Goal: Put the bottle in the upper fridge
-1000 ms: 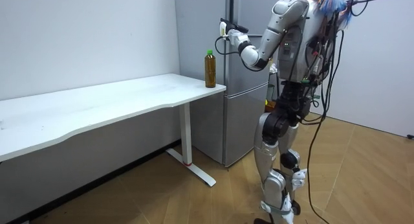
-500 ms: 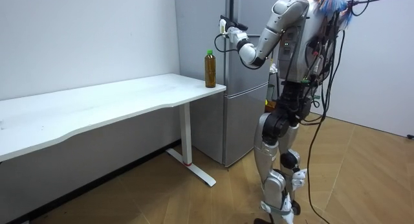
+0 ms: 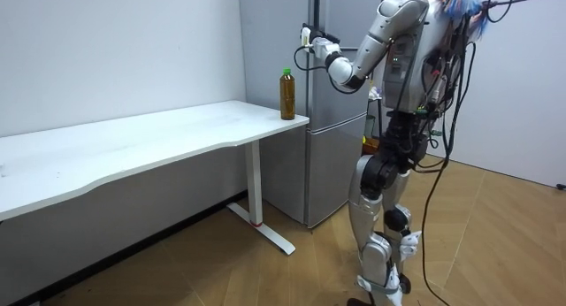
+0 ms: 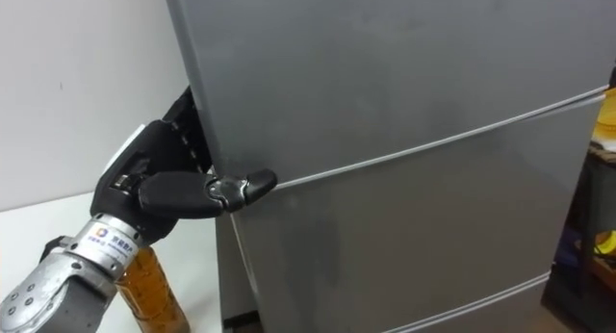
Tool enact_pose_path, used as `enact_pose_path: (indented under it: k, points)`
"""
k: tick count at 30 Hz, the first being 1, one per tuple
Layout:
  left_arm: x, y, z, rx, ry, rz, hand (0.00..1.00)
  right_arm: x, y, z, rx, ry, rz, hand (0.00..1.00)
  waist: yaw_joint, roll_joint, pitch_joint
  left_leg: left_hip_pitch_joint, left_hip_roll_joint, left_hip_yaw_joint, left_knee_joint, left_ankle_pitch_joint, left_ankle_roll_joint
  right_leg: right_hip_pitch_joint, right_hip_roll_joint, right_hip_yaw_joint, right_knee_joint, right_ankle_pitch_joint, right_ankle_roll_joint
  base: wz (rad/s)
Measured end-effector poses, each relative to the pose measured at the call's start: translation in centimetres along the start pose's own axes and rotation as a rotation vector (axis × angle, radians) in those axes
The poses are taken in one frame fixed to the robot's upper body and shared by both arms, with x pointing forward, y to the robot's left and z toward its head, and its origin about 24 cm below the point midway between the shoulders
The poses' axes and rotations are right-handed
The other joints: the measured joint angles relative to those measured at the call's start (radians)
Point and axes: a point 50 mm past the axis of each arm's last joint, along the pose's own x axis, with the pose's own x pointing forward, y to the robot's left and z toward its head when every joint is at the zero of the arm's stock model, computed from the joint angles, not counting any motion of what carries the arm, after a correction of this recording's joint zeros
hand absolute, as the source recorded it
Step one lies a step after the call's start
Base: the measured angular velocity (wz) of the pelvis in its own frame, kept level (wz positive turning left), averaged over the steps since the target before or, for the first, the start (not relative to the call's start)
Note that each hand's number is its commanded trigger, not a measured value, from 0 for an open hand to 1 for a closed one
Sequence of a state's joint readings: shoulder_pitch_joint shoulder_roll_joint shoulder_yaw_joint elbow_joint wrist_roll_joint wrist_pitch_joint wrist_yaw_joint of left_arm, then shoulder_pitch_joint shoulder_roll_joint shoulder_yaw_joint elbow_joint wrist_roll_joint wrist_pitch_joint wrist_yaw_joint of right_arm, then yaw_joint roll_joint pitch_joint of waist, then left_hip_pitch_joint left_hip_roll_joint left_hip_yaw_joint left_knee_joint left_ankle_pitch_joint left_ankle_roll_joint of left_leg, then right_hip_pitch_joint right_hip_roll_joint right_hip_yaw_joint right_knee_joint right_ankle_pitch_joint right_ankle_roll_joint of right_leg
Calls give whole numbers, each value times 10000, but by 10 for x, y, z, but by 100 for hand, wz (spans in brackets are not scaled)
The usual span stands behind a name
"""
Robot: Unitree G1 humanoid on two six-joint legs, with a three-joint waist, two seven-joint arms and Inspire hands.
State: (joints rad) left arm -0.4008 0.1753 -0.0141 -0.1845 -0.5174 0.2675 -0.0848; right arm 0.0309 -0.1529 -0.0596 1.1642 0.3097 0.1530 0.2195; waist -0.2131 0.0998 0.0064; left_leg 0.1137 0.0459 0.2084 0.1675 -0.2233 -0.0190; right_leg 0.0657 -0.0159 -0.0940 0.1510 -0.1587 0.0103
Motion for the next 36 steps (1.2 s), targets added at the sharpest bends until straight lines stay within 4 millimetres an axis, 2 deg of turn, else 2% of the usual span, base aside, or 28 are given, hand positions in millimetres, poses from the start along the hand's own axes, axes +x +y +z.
enact_pose_path:
  k: [21,36]
  points:
    - [1,-13,-6,62,233,-649,0,0,-1,1,34,60,-38,0,-4,34,17,-168,-54,-229,-10,31,52,37,-108,-470,-15,-1,8,6]
    - [-2,-28,6,612,101,-1421,0,-1,-2,3,-89,-2,31,0,16,22,-4,-429,-116,-486,20,55,85,4,-149,-581,-156,10,45,7]
